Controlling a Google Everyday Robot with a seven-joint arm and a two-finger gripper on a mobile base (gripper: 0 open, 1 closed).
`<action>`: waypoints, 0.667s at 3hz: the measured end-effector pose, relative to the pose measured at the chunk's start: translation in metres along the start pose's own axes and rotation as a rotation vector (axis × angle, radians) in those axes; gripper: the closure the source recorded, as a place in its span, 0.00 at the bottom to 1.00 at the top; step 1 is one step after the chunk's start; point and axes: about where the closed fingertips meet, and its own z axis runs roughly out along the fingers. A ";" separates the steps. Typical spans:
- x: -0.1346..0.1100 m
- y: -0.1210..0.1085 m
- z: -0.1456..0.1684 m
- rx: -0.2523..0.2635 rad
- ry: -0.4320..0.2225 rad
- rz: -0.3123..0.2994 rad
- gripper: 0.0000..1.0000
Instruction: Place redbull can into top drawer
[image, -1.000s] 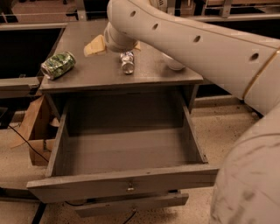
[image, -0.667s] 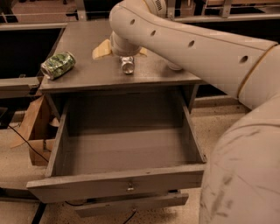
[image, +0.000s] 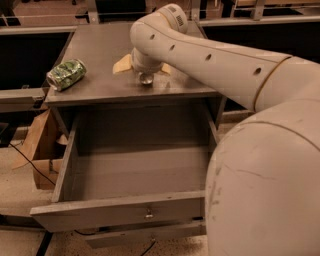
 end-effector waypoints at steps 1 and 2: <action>-0.002 -0.004 0.018 0.000 0.005 0.007 0.25; -0.004 -0.006 0.022 0.019 -0.001 0.000 0.50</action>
Offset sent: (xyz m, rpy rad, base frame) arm 0.0224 -0.0032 -0.0133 -0.0297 -0.0149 -0.0246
